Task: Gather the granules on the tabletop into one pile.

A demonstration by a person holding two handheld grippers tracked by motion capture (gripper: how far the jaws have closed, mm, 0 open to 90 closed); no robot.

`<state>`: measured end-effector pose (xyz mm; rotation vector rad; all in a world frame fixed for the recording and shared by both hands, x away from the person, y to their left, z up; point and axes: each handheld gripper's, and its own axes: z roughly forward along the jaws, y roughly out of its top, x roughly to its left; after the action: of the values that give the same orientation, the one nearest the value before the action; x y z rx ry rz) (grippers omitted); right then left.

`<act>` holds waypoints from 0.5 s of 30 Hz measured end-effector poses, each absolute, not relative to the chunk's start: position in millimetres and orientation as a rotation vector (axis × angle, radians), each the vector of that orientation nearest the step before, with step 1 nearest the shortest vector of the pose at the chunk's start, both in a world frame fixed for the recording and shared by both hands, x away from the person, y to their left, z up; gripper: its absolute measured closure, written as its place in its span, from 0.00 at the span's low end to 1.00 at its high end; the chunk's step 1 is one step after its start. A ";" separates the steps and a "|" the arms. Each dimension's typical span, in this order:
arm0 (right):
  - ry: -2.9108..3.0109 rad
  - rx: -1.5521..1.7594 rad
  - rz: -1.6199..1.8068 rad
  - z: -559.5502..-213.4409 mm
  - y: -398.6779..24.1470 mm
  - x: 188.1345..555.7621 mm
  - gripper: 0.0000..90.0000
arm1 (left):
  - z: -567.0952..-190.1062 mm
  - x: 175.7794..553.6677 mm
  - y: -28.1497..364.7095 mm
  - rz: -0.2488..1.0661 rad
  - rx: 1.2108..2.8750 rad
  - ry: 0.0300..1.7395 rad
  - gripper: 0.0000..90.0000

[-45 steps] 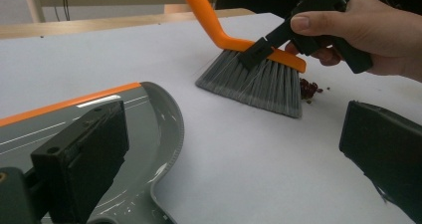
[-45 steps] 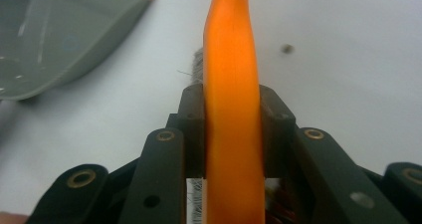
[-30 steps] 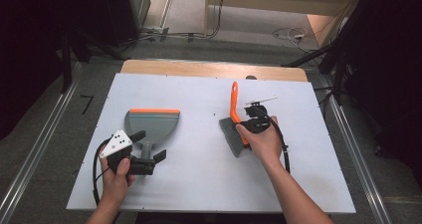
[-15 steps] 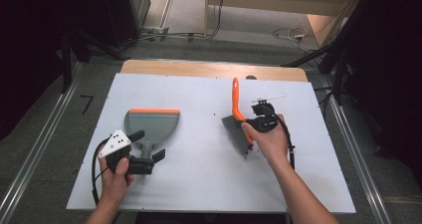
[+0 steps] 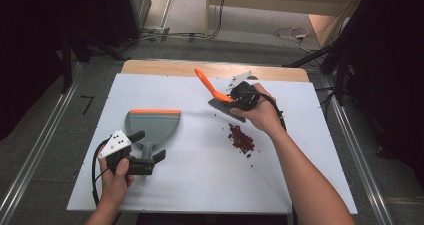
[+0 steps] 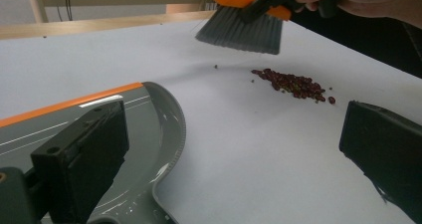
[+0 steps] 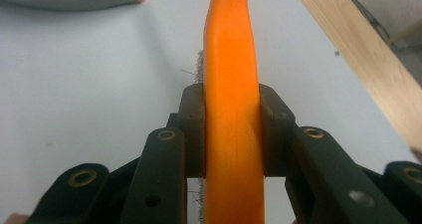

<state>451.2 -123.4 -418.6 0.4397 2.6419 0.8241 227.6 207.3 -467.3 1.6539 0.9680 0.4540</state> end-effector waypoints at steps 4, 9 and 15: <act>2.629 0.266 0.797 -430.7 -112.3 463.6 0.76 | -468.1 227.9 209.1 0.453 1.652 0.968 0.00; 2.685 0.156 0.716 -441.9 -113.6 462.6 0.76 | -468.6 228.0 209.7 0.452 1.653 0.971 0.00; 2.759 0.074 0.758 -441.1 -132.3 440.5 0.76 | -468.0 227.8 207.7 0.455 1.659 0.971 0.00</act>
<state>440.5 -132.3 -441.1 0.0739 2.7590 0.7584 227.8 207.7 -468.0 1.6592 0.9713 0.4550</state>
